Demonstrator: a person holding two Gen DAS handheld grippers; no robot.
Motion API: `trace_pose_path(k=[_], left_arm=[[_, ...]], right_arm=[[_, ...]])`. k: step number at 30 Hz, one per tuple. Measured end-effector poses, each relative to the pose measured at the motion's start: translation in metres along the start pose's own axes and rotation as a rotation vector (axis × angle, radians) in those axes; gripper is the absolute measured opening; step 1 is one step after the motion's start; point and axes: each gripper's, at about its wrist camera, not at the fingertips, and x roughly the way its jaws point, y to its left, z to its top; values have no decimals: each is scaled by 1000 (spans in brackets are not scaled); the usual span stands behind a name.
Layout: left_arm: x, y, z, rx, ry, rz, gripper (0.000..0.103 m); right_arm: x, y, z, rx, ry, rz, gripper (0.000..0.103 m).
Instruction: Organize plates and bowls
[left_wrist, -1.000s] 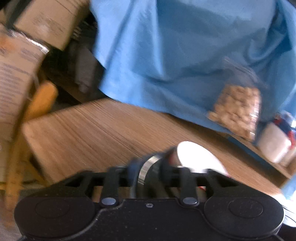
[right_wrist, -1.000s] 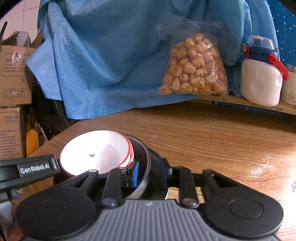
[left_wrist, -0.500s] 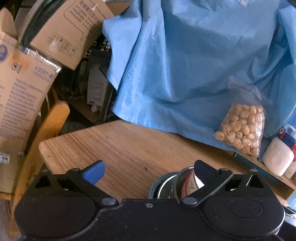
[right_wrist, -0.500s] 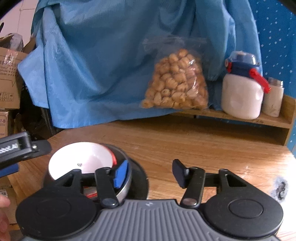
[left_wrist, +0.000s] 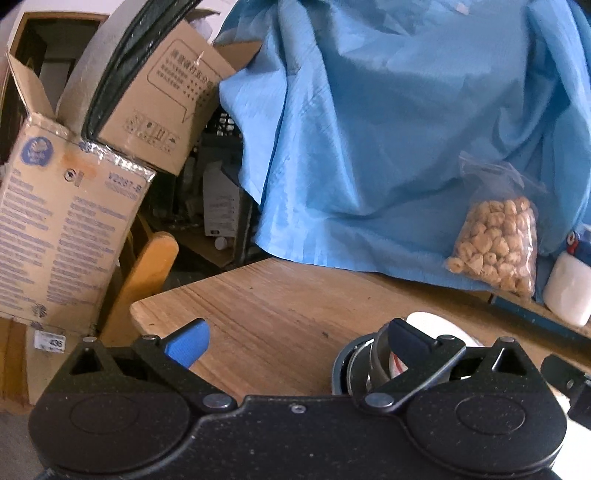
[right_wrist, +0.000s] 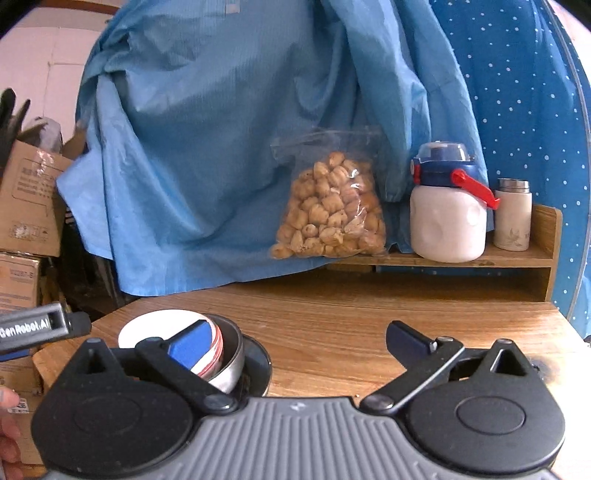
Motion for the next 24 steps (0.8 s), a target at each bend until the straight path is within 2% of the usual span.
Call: trace_pose_path(k=[7, 14, 24], left_arm=[[-29, 0, -18, 49, -33, -11, 102], [-48, 0, -39, 69, -31, -43, 102], [-78, 6, -61, 121, -53, -96, 102]], right_arm=[[-22, -10, -14, 34, 8, 63, 103], [-41, -11, -28, 14, 25, 47, 103], [-88, -10, -46, 16, -54, 34, 103]])
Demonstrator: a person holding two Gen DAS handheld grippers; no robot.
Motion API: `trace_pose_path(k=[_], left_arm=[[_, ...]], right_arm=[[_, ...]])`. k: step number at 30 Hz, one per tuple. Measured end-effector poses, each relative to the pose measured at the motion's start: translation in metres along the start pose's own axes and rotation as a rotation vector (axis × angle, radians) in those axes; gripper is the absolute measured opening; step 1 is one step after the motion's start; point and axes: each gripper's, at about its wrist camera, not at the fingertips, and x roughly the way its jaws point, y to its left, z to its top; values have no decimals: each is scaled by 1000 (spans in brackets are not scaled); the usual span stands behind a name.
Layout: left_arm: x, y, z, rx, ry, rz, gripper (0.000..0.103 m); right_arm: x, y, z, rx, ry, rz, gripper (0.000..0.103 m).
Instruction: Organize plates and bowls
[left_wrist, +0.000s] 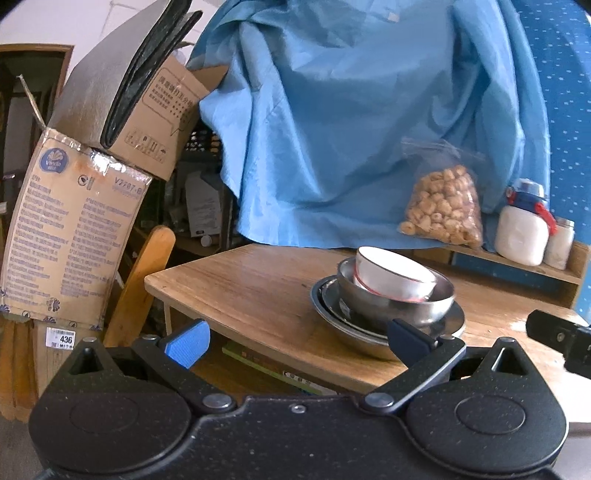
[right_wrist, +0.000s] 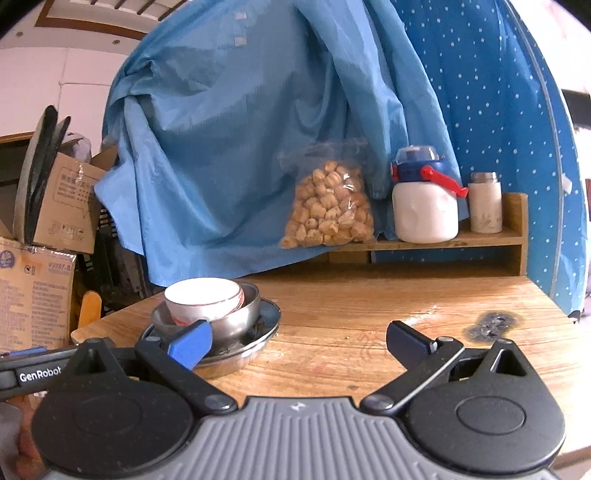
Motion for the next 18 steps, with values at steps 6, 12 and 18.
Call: trace_pose_path(k=[6, 12, 18], left_arm=[[-9, 4, -14, 15, -12, -60, 102], [-13, 5, -20, 27, -18, -58, 102], [-11, 5, -20, 7, 5, -39, 102]], right_arm=[[-11, -4, -16, 14, 8, 1, 103], [-12, -8, -21, 17, 9, -21, 103], [-10, -9, -22, 12, 25, -25, 103]])
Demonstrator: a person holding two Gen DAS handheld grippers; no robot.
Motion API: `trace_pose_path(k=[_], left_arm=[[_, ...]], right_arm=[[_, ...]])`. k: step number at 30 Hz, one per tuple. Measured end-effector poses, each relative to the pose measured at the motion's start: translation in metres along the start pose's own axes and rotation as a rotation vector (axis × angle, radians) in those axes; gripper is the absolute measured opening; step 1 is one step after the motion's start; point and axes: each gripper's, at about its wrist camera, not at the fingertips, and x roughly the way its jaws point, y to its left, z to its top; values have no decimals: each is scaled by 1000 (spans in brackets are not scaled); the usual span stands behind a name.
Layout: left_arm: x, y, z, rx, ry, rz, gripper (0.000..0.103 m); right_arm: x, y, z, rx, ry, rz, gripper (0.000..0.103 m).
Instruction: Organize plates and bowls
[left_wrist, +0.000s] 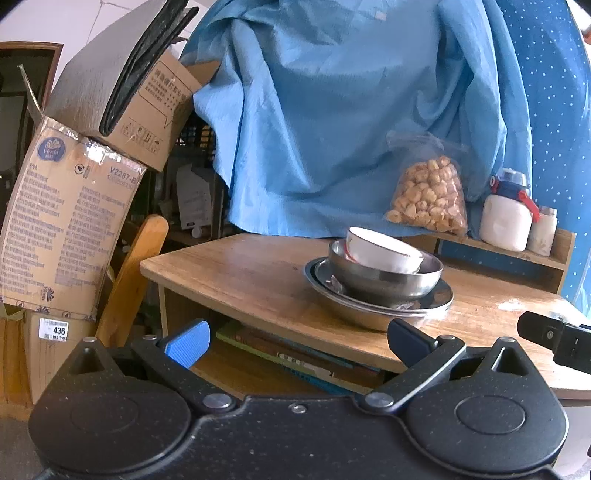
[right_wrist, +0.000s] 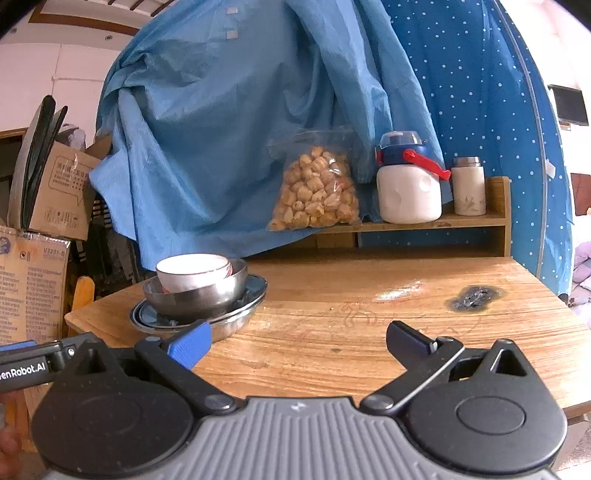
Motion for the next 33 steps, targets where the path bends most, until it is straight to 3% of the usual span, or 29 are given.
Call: trace_pose_path(k=[33], left_arm=[[3, 2, -1, 15, 26, 14, 102]], right_arm=[[4, 4, 0, -17, 21, 1, 103]])
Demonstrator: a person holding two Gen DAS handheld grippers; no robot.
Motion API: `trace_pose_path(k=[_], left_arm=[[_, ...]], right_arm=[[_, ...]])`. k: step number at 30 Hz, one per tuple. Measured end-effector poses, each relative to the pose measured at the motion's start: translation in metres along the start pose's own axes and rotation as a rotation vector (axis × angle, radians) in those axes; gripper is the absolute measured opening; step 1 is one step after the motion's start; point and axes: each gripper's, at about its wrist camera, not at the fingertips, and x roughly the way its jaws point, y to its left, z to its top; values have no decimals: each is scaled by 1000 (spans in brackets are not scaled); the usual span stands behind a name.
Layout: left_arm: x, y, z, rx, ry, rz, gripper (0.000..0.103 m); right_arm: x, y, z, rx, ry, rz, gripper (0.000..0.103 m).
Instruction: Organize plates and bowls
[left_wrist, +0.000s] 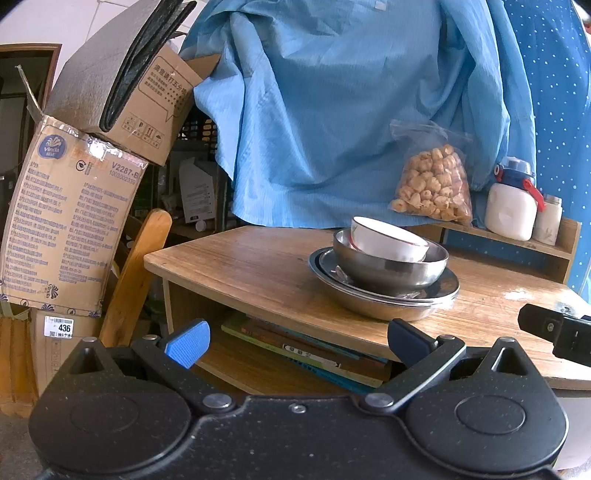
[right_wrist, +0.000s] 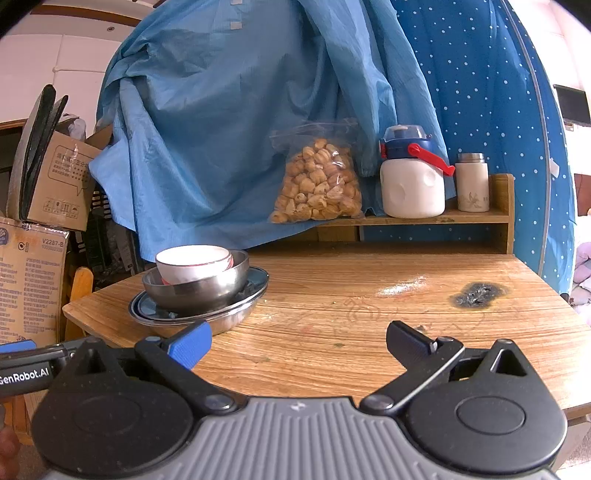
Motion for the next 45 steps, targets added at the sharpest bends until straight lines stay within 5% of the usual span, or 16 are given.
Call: trace_pose_path(k=[45], left_arm=[[-3, -3, -1, 32, -10, -14, 102]], right_arm=[[2, -1, -1, 10, 23, -4, 103]])
